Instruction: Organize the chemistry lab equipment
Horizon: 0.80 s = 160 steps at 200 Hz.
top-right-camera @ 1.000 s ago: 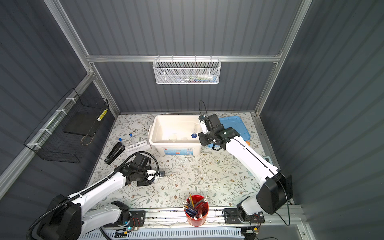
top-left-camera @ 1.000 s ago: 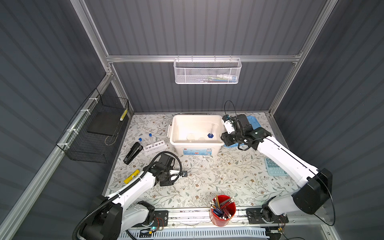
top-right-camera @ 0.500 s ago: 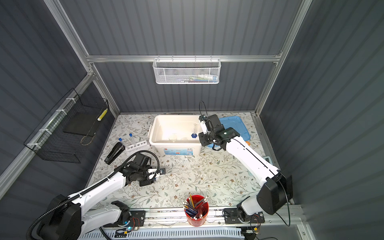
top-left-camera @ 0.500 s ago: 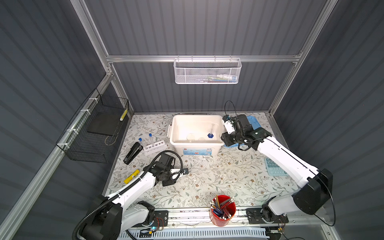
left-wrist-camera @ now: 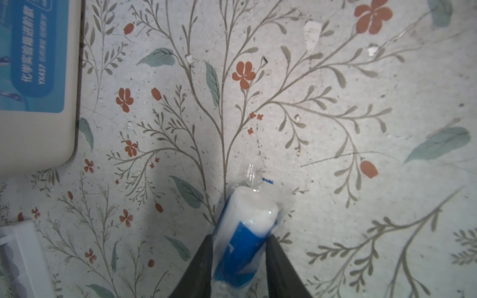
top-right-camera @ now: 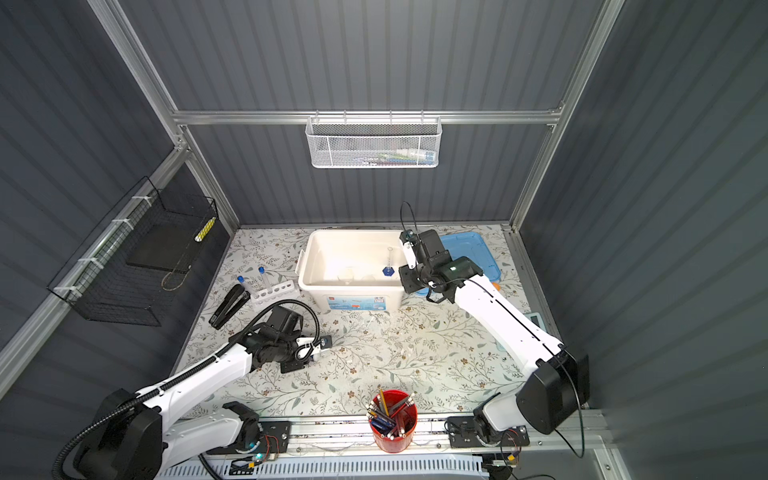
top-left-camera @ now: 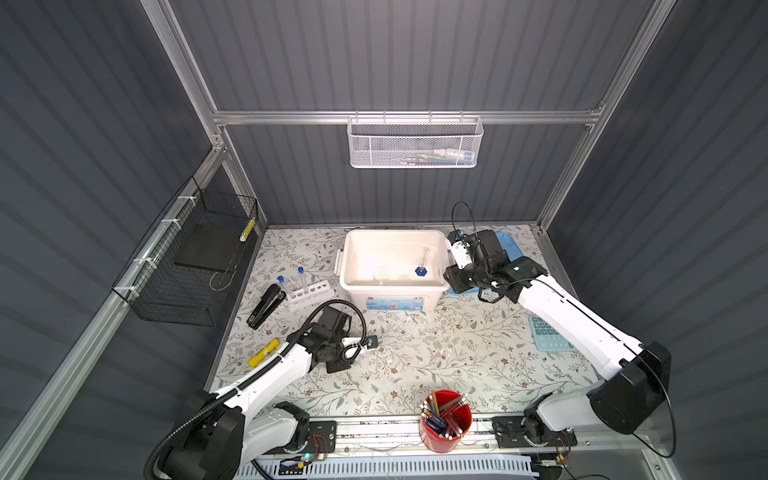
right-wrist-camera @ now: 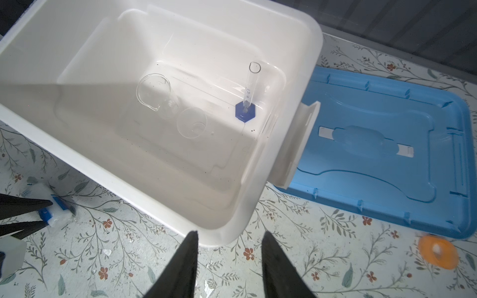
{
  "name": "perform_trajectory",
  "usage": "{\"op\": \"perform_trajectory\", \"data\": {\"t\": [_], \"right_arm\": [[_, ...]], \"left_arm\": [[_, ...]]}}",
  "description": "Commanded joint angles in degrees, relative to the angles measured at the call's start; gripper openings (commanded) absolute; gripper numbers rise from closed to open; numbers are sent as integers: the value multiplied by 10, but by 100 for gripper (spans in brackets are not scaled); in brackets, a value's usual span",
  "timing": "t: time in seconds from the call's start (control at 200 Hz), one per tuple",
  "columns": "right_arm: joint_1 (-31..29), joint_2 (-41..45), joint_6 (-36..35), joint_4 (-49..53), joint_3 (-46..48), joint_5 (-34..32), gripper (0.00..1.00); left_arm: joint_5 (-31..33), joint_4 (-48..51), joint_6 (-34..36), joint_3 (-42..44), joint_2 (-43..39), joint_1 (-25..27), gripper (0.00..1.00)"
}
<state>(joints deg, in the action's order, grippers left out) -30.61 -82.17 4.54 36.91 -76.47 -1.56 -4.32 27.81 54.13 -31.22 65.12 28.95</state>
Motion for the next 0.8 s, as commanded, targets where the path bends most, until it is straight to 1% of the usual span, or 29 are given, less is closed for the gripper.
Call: {"op": "perform_trajectory", "data": {"t": [0.0, 0.14, 0.27, 0.41, 0.53, 0.665, 0.74, 0.795], "right_arm": [[4, 10, 6, 3, 6, -8, 43], [3, 12, 6, 5, 8, -10, 43], [4, 12, 7, 4, 9, -8, 43], [3, 13, 8, 6, 8, -6, 43], [4, 19, 9, 10, 9, -10, 43], [3, 21, 10, 9, 13, -13, 43], [3, 17, 12, 9, 11, -11, 43], [3, 16, 12, 9, 11, -11, 43]], "left_arm": [[-9, 12, -10, -27, -2, 4, 37], [1, 23, -42, -59, -10, 4, 40], [6, 35, -46, -59, -22, 2, 41], [-19, 43, -48, -64, -17, 3, 41], [-37, 84, -35, -98, -9, 3, 40], [-78, 128, -37, -130, -5, 6, 40], [-74, 137, -28, -133, -5, 13, 40], [-64, 139, -21, -131, -8, 18, 43]]}}
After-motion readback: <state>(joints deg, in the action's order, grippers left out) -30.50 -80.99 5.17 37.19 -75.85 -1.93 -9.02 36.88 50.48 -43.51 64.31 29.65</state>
